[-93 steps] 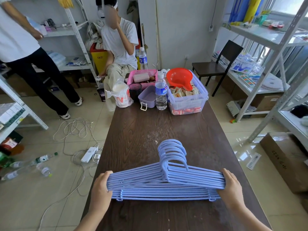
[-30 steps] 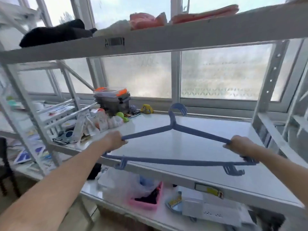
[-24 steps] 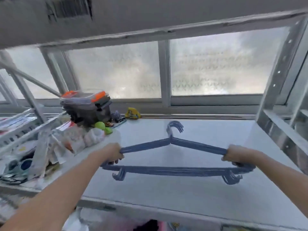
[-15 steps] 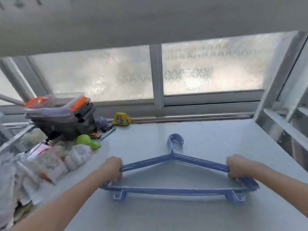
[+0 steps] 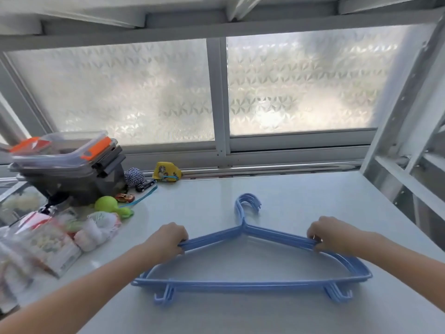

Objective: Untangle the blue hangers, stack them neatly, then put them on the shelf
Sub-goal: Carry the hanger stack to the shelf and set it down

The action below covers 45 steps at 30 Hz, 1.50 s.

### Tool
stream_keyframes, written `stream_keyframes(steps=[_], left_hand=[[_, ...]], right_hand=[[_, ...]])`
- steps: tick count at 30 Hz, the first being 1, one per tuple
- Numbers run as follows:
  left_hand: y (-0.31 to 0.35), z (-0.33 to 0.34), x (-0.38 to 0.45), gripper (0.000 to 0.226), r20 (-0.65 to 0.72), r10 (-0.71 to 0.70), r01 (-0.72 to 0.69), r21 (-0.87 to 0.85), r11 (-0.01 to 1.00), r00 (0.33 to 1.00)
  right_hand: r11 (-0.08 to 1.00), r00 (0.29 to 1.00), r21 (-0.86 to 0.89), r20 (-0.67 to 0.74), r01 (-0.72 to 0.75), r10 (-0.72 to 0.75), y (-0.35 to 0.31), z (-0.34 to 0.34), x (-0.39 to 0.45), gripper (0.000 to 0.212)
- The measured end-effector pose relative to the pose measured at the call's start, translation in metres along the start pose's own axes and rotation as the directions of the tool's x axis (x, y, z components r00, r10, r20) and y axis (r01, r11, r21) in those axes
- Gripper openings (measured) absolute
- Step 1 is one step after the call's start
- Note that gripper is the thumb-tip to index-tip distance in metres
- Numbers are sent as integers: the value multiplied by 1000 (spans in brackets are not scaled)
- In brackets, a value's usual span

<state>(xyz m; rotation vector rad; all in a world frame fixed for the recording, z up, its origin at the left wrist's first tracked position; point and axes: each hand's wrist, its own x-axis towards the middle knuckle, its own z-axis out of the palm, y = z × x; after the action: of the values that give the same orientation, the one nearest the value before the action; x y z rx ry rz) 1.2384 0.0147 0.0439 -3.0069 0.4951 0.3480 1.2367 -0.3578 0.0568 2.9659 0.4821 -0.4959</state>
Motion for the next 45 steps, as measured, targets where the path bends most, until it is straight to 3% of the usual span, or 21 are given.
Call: stream_keyframes(steps=[2, 6, 10, 15, 17, 20, 21, 28, 34, 37, 40, 42, 44, 45], left_hand=[[-1, 0, 1, 45, -19, -3, 3, 7, 1000, 1000], [0, 3, -1, 45, -13, -52, 52, -3, 999, 999], [-6, 6, -10, 8, 52, -123, 122, 37, 992, 991], [-6, 7, -11, 17, 34, -162, 160, 47, 986, 986], [-5, 7, -11, 18, 33, -164, 162, 52, 985, 986], [-11, 11, -16, 24, 77, -224, 215, 111, 970, 971], [-14, 12, -20, 26, 96, -261, 247, 136, 959, 961], [-25, 14, -35, 40, 173, -394, 378, 117, 918, 903], [-20, 13, -35, 37, 148, -425, 407, 139, 903, 893], [-19, 10, -39, 35, 172, -426, 408, 128, 904, 888], [-22, 4, -39, 33, 176, -364, 370, 3, 929, 914], [-17, -2, -29, 43, 141, -287, 314, -230, 921, 947], [2, -13, -8, 49, 116, -206, 235, -550, 801, 972], [17, -20, 5, 56, 130, -183, 220, -725, 653, 974]], right_hand=[[999, 999, -49, -33, 20, -22, -1, 1, 2, 15], [996, 997, -80, -58, 44, -49, 0, 4, 3, 40], [997, 998, -61, -6, -56, 56, 9, 12, -7, 23], [989, 990, 43, -30, -138, 140, 13, 20, -11, 46], [984, 986, 65, -33, -164, 166, 12, 20, -12, 44], [969, 974, 100, -10, -226, 228, 16, 22, -18, 10], [960, 965, 99, 18, -263, 263, 18, 22, -20, 8], [926, 923, 28, 96, -377, 373, 19, 20, -29, 20], [917, 913, 23, 98, -399, 395, 11, 17, -30, 27], [918, 916, 34, 95, -395, 391, 9, 16, -32, 12], [922, 926, 121, 138, -367, 351, 9, 12, -36, 24], [926, 953, 230, 128, -299, 276, 5, 7, -33, 35], [924, 986, 345, 41, -166, 162, -9, -1, -20, 41], [889, 993, 447, -6, -103, 118, -22, -6, -11, 39]])
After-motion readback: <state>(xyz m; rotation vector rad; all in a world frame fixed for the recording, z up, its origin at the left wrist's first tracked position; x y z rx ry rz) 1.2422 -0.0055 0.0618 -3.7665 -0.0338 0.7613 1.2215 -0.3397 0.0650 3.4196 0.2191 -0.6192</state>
